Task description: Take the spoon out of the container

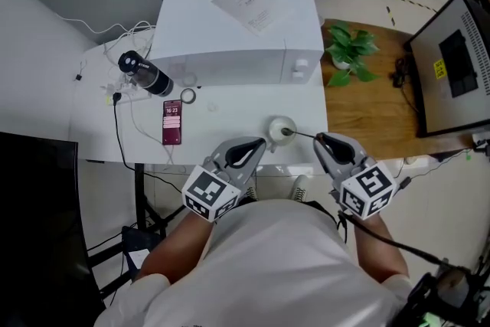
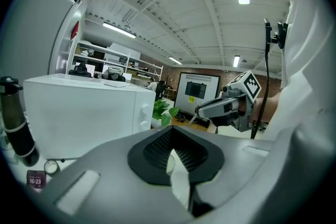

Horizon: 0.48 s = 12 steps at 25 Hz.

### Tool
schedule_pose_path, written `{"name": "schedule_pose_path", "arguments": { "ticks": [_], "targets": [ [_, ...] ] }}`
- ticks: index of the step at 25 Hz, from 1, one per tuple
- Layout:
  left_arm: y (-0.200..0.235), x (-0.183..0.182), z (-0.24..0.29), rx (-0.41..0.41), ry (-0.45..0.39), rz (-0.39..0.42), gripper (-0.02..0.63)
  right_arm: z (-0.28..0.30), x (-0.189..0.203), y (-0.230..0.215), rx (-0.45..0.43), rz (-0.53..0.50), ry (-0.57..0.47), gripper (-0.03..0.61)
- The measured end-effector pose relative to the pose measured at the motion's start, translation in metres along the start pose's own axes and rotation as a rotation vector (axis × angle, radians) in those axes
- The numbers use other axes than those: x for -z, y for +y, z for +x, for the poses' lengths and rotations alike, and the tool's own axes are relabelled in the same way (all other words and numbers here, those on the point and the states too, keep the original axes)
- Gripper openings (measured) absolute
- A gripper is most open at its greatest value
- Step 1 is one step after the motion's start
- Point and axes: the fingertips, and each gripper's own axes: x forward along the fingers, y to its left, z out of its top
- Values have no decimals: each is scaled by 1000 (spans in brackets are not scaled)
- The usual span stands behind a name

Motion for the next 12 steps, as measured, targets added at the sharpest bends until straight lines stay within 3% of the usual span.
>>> {"name": "schedule_pose_path", "arguments": {
  "ticks": [12],
  "targets": [
    [0,0,-4,6,-4,7,5,-1,1,0,22,-2,1,57]
  ]
}}
